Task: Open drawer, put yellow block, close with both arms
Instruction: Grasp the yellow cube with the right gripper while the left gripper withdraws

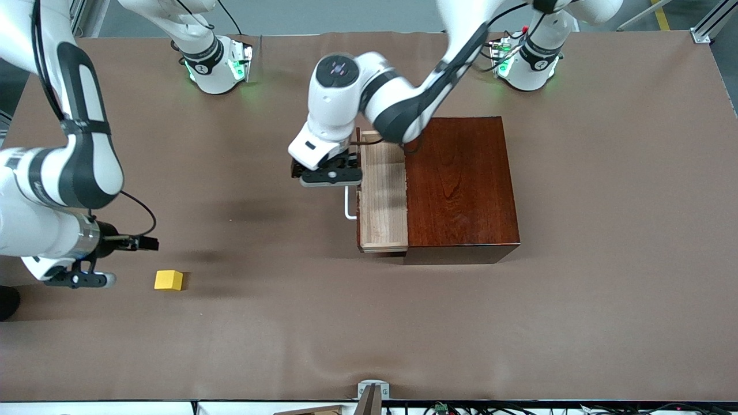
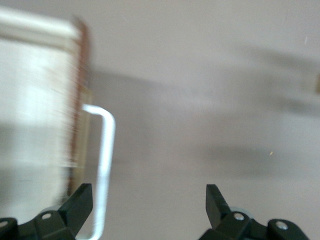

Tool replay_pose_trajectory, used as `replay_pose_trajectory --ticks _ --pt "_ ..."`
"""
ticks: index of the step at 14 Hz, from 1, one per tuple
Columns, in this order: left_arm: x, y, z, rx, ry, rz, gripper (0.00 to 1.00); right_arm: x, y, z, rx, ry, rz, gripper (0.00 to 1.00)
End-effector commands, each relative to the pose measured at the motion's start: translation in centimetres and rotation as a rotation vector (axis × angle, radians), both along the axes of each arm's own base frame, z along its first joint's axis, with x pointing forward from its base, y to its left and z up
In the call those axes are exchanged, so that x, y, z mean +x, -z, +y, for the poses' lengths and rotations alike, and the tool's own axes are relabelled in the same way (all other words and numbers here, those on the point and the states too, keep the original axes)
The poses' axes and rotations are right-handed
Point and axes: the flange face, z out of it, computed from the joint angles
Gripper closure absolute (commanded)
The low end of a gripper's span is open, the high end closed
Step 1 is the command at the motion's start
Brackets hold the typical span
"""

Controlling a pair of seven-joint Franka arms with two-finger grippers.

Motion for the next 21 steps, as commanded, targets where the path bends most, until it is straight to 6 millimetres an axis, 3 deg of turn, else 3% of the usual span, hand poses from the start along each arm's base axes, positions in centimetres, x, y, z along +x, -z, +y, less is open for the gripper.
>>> replay_pose_trajectory --ticks 1,3,7,11,14,16,21 --pt "2.3 -9.6 8.9 0.031 -0.107 0.029 0.00 1.9 2.7 -0.4 0.001 0.007 -0.059 0.00" --pt "3.5 -13.2 15.2 0.095 -0.151 0.082 0.00 2.0 2.8 -0.1 -0.003 -0.006 -0.063 0.00" --pt "5.0 -18.3 28.5 0.163 -0.101 0.134 0.00 2.4 5.9 -0.8 -0.003 0.004 -0.070 0.00" --pt "5.3 -18.8 40.2 0.173 -0.059 0.143 0.00 2.8 8.1 -1.2 -0.005 0.008 -0.098 0.00" --pt "6.4 -17.7 45.6 0.170 -0.061 0.153 0.00 3.0 10.2 -1.3 -0.007 -0.009 -0.112 0.00" --pt "6.9 -17.2 48.6 0.177 0.055 0.150 0.00 2.9 11.6 -1.6 -0.005 -0.037 -0.101 0.00" --pt "7.2 -17.2 49.4 0.195 0.193 0.122 0.00 2.4 14.8 -1.8 -0.002 -0.035 -0.065 0.00"
